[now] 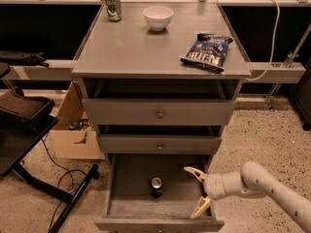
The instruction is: Place pepsi can into bottom drawer
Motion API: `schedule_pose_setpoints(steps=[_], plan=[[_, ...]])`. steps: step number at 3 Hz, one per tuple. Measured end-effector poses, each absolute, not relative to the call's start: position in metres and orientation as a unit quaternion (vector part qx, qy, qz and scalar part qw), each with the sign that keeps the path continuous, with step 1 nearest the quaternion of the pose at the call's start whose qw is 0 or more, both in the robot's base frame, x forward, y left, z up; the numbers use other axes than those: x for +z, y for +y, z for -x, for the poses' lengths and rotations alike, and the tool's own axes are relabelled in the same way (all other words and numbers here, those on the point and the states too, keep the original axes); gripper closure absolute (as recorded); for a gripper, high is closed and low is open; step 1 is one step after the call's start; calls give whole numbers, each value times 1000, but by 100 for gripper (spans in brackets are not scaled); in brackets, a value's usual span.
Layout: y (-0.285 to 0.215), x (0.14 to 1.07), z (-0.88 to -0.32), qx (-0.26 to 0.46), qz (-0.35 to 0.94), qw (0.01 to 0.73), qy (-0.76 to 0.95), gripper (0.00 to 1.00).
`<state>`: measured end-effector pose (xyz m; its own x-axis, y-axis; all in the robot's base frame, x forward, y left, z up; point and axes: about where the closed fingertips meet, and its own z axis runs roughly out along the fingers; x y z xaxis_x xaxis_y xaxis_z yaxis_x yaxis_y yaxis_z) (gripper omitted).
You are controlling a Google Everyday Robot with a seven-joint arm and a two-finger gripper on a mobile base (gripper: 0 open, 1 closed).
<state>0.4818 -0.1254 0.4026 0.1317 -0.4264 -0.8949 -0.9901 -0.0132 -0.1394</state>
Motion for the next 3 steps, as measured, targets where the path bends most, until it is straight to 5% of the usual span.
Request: schedule_pose_setpoints(steps=[3], plan=[[-129,487,-469,296,664,359,586,0]])
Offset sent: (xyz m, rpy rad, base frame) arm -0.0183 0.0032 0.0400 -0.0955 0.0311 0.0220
